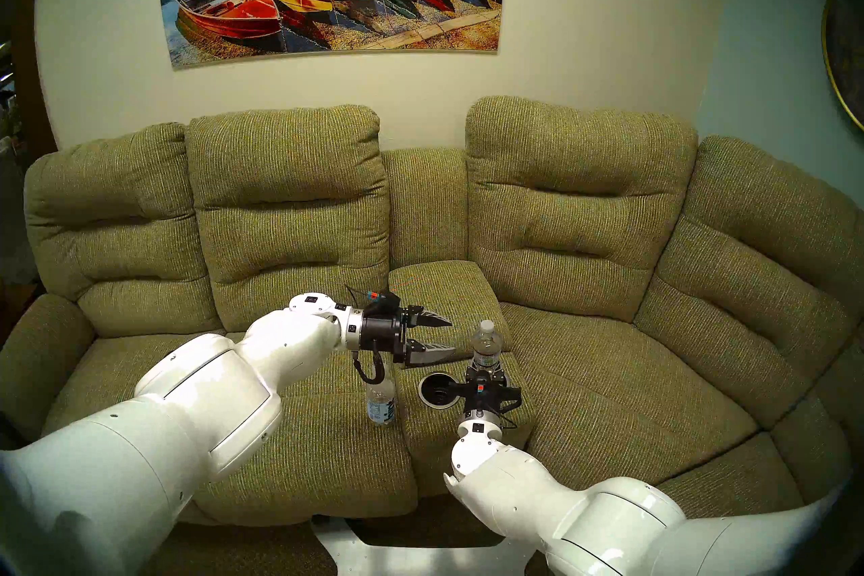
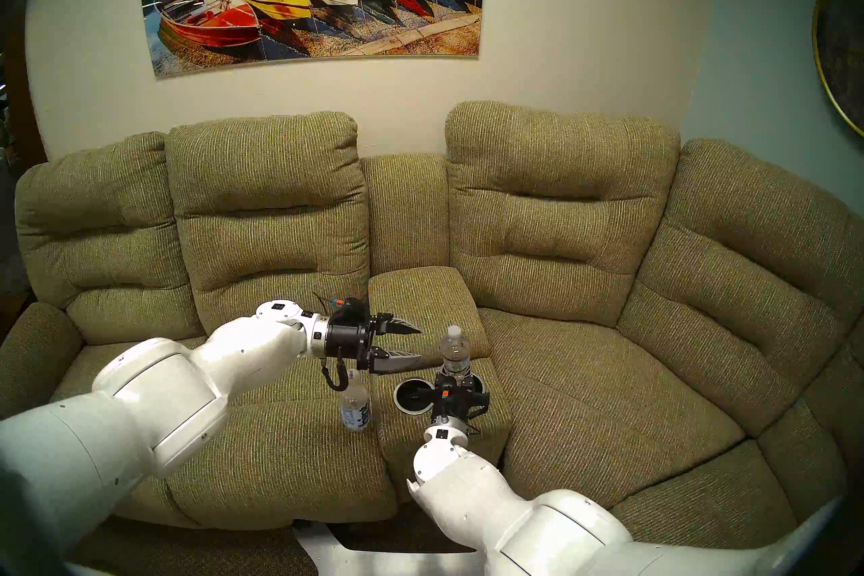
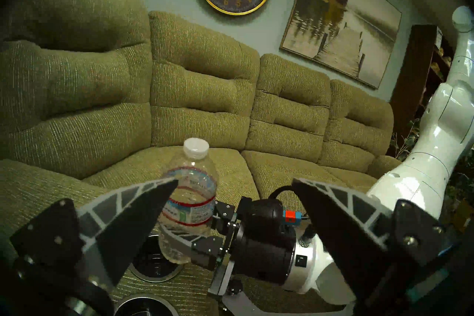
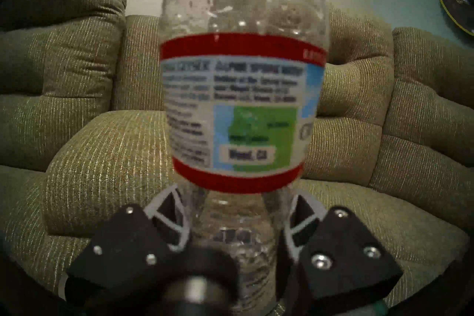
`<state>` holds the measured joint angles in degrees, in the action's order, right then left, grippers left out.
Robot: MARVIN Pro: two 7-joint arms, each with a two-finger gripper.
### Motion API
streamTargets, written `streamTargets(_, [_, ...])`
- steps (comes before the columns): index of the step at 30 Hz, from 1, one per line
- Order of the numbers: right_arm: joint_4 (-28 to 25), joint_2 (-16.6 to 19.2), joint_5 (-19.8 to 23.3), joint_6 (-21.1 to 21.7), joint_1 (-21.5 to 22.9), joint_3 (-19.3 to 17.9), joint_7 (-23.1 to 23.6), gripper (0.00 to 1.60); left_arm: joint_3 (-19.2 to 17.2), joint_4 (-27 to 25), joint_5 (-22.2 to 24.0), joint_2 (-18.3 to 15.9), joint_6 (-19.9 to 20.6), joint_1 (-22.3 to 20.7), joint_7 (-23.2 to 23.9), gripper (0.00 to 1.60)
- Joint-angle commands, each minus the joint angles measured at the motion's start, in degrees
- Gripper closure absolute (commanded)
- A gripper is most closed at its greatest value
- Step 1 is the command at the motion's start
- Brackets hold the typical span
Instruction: Put bottles into cup holders
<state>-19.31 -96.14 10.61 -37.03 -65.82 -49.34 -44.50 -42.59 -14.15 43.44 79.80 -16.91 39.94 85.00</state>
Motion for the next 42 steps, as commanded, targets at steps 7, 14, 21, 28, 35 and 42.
streamTargets(7, [1.23, -2.59, 2.67, -0.87, 1.52, -2.64, -0.33, 1.27, -1.31, -4.07, 1.21, -2.63, -2.06, 0.11, 0.0, 0.0])
streamTargets(14, [1.9, -3.18, 3.57, -0.67, 1.91, -3.61, 0.14, 1.24, -1.44, -5.48, 1.25, -3.58, -2.71, 1.13, 0.0, 0.0])
streamTargets(21, [2.34, -3.52, 4.29, -0.27, 2.88, -4.36, 0.89, 1.2, -1.86, -7.12, 1.5, -4.54, -3.47, 1.45, 0.0, 0.0])
streamTargets(28, [2.8, -3.59, 5.04, 0.11, 3.86, -5.11, 2.26, 1.14, -2.7, -8.32, 1.97, -5.88, -4.18, 1.56, 0.0, 0.0])
streamTargets(35, [3.42, -3.51, 5.75, 0.54, 4.47, -5.83, 3.72, 0.97, -3.13, -9.32, 2.13, -6.75, -4.64, 2.09, 0.0, 0.0])
streamTargets(42, [3.98, -3.43, 6.48, 1.45, 5.03, -6.52, 5.1, 0.98, -3.21, -10.59, 2.22, -7.05, -4.95, 3.0, 0.0, 0.0])
